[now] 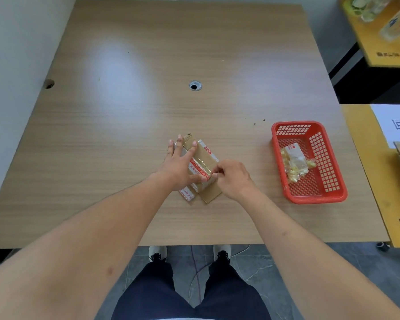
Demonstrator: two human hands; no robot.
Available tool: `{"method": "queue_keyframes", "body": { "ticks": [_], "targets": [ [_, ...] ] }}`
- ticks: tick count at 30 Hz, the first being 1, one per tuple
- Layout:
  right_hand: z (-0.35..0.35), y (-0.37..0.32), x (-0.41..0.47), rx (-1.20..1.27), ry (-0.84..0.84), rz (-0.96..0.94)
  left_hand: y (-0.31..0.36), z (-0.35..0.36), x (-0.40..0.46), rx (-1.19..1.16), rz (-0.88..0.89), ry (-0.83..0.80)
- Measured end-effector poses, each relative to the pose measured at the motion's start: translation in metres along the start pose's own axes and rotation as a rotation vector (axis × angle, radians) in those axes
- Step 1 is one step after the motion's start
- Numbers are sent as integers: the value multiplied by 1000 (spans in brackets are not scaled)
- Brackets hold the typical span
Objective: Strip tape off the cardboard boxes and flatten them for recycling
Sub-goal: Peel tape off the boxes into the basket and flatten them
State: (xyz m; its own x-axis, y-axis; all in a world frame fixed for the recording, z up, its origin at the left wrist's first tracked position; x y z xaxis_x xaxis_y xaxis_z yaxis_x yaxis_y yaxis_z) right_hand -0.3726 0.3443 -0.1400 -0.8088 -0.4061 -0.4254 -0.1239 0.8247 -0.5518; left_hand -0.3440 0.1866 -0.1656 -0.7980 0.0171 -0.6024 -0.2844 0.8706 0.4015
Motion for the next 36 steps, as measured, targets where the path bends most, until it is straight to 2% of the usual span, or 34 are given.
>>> {"method": "queue_keyframes", "body": {
  "ticks": [4, 6, 9, 12, 15, 20, 24, 25, 29, 32, 36],
  "targets": [
    [-2, 0, 6, 47, -57, 62, 0, 1, 2, 24, -2, -18],
    [-5, -4, 6, 22, -25, 61, 1, 1, 2, 38, -3, -23],
    [-9, -25, -1, -125, 75, -124, 2, -1, 3, 63, 5, -19],
    [-5, -49, -7, -253, 101, -334, 4, -2, 5, 89, 4, -12],
    [-1, -57, 2, -253, 98, -395, 5, -3, 5, 96, 7, -27],
    [-3, -21, 25, 143, 120, -167, 16, -3, 8, 206, 126, -74],
    [-4, -11, 28, 199, 85, -92, 20, -14, 9, 265, 226, -9],
    [-4, -9, 29, 205, 83, -65, 17, -18, 8, 212, 189, 24],
    [-5, 0, 27, 326, 167, 96, -12, -36, -2, -117, -151, 102],
    [15, 7, 18, 643, 207, 265, -19, -34, 1, -308, -107, 76],
    [31, 1, 16, 698, 224, 349, -20, -18, -6, -497, 12, 90]
  ]
}}
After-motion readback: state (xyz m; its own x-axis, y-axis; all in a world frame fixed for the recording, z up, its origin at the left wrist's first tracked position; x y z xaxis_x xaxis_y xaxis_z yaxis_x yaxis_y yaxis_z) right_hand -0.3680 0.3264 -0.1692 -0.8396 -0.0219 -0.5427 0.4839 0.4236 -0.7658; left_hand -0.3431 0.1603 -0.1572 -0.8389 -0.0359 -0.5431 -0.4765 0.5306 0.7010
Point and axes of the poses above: each hand's wrist, its own x-axis towards the middle knuckle, its own z-axis out of the palm, y = z × x, the point moved 10 cm from there along x, towards the middle knuckle, and after that the axes turned 7 degrees about -y, right-handed, at the moved point
